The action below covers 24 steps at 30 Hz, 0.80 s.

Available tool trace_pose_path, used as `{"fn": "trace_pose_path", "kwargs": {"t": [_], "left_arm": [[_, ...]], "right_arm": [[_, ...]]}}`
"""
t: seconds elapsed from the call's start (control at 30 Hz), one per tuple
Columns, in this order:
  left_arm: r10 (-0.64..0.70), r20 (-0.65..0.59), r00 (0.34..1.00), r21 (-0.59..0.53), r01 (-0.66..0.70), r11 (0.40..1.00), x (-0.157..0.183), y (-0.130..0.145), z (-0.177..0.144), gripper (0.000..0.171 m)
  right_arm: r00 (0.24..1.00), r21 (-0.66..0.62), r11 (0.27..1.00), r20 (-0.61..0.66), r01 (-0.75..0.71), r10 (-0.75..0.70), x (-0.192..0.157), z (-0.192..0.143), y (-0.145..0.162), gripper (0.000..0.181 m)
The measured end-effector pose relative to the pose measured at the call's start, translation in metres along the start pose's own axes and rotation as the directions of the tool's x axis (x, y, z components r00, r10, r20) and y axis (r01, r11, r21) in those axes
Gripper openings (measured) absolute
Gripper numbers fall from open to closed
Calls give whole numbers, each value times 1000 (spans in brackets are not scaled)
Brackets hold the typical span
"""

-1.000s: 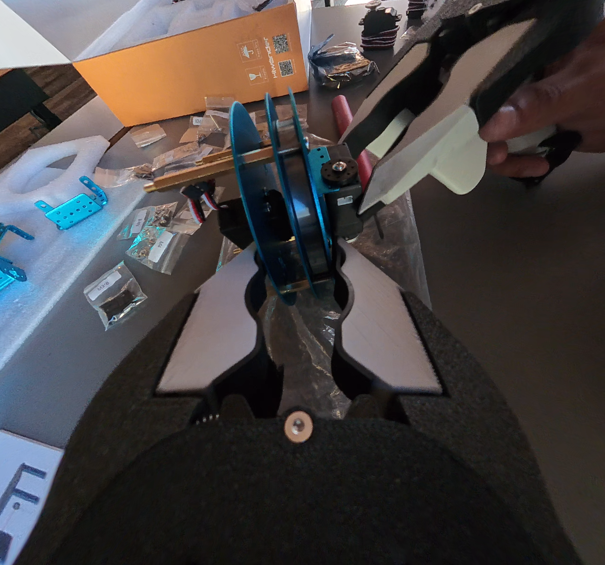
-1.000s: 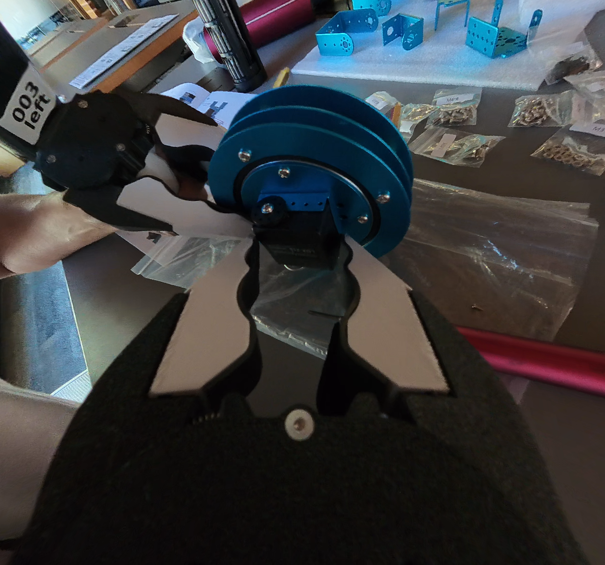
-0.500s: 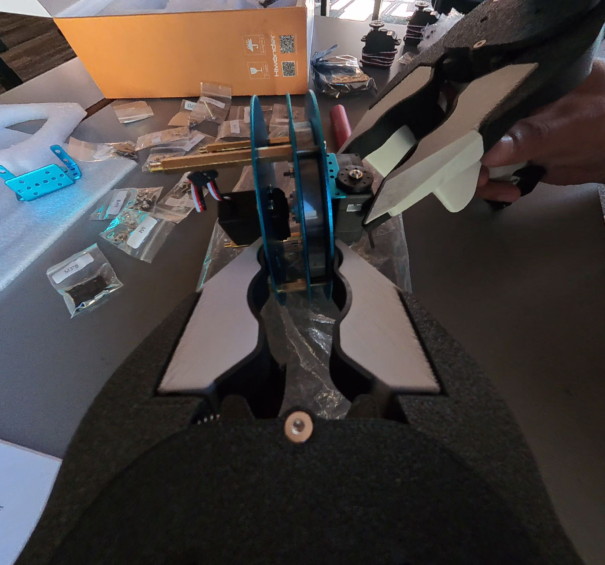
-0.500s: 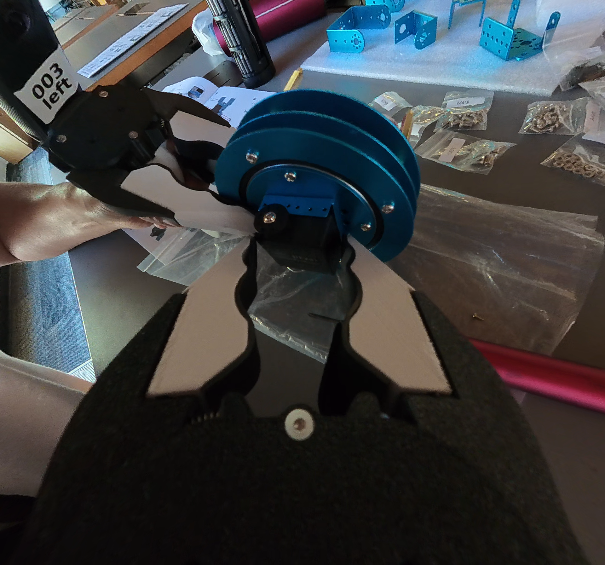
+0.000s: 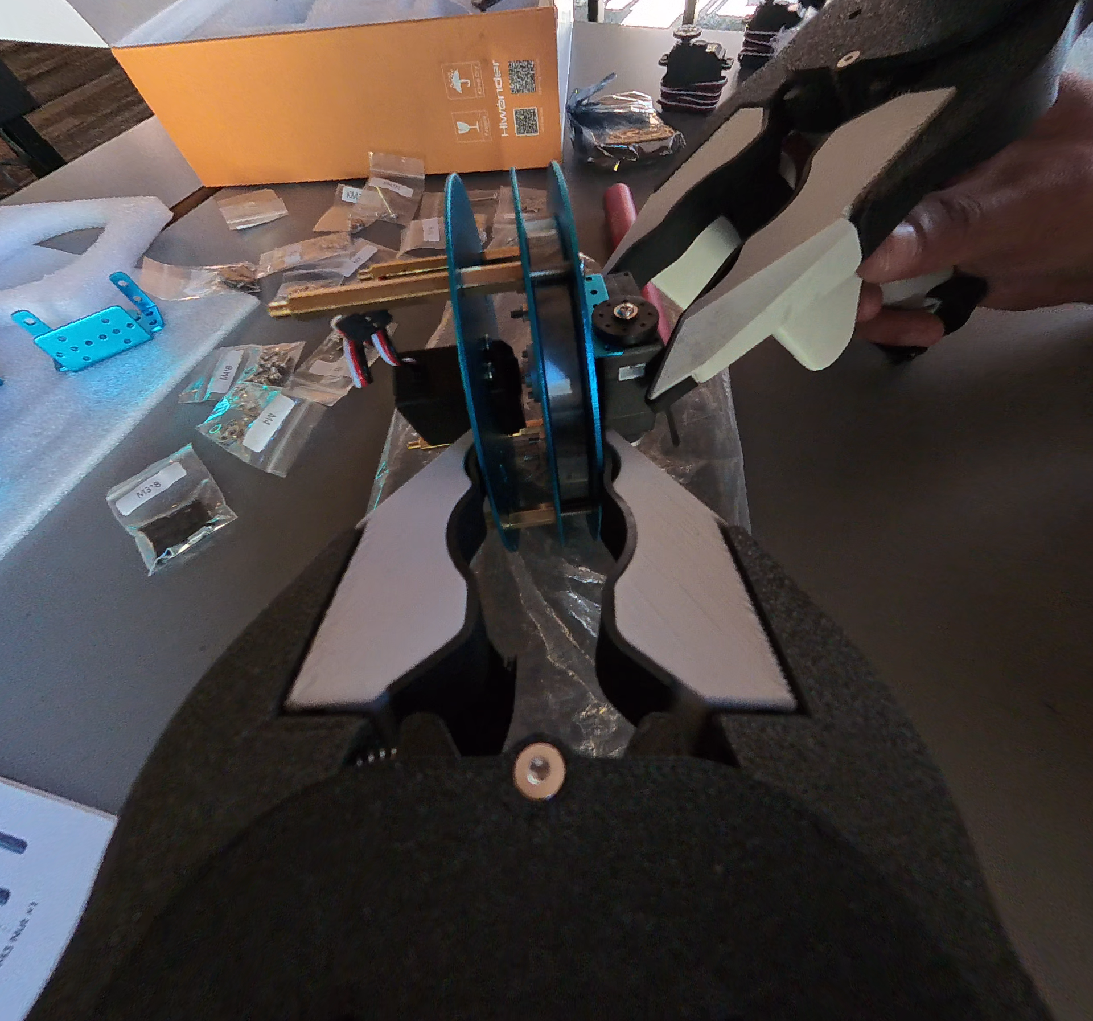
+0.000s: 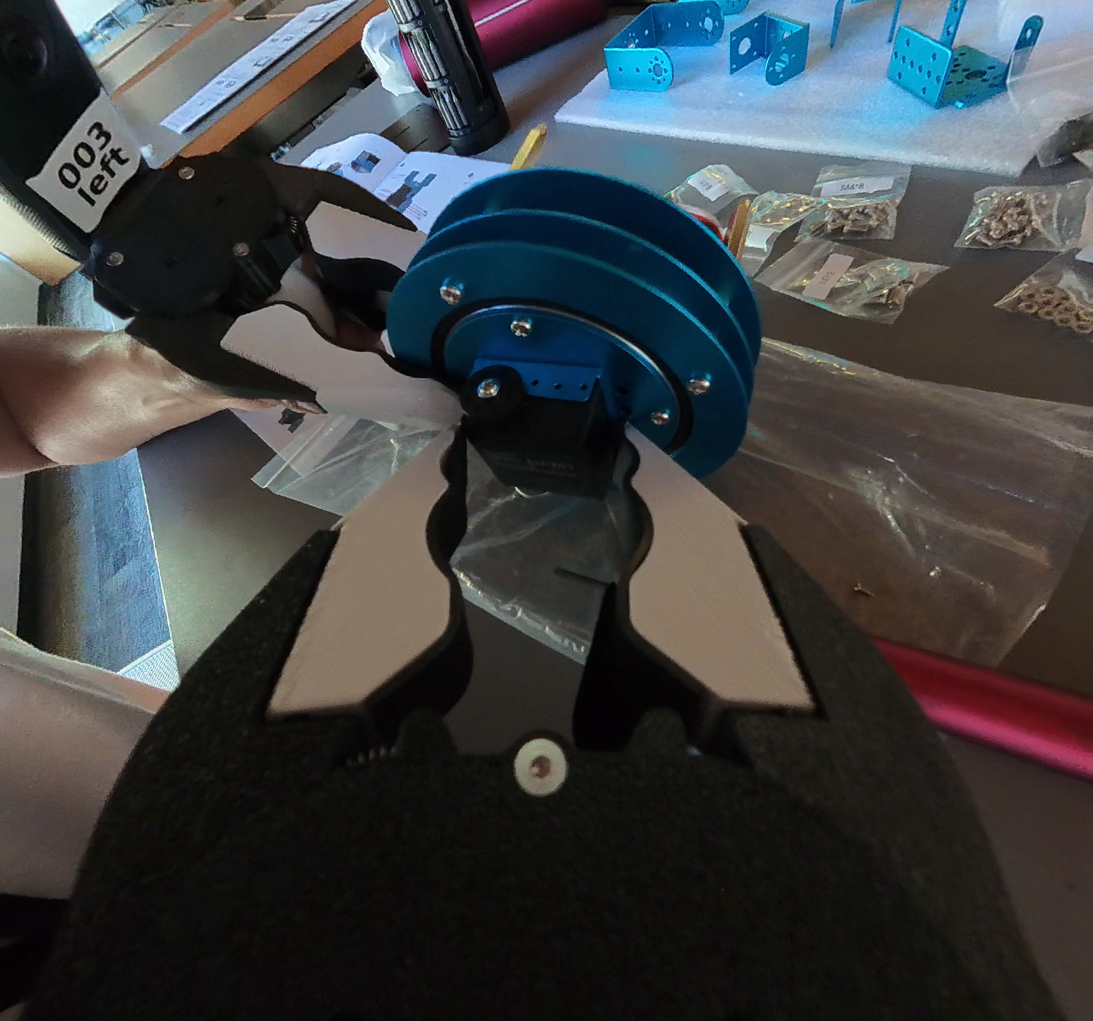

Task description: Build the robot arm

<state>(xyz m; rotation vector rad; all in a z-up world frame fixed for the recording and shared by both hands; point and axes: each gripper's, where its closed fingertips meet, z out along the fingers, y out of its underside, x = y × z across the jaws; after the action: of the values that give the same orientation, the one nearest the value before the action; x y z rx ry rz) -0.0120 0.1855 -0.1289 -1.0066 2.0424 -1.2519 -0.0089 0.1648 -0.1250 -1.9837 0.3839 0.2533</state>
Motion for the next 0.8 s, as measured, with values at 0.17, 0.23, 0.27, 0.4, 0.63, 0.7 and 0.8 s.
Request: {"fn": "trace_pose_path", "kwargs": {"t": [0.17,0.23,0.27,0.4,0.63,0.7,0.8], "left_arm": [[-3,10,1000,-6,3,1000,0,0,0,34],[-7,10,1000,-8,7,1000,0,0,0,34],[-8,10,1000,-9,8,1000,0,0,0,34],[-8,14,1000,-9,8,1000,0,0,0,34],[7,16,1000,-11,-7,1000,0,0,0,35],[40,19,999,-14,-40,999,0,1,0,35],[126,36,991,-14,-126,992,0,2,1,38]], "right_arm": [[1000,-8,1000,-14,11,-11,1,0,0,49],[1000,-4,1000,-16,10,-10,1,0,1,50],[1000,-2,1000,-19,8,-8,1,-1,1,51],[1000,1,1000,-27,12,-12,1,-3,2,51],[999,10,999,-39,31,-31,0,-5,2,48],[999,0,1000,-32,23,-23,0,-3,-1,47],[999,-21,1000,-32,-4,3,2,-2,-4,47]]}}
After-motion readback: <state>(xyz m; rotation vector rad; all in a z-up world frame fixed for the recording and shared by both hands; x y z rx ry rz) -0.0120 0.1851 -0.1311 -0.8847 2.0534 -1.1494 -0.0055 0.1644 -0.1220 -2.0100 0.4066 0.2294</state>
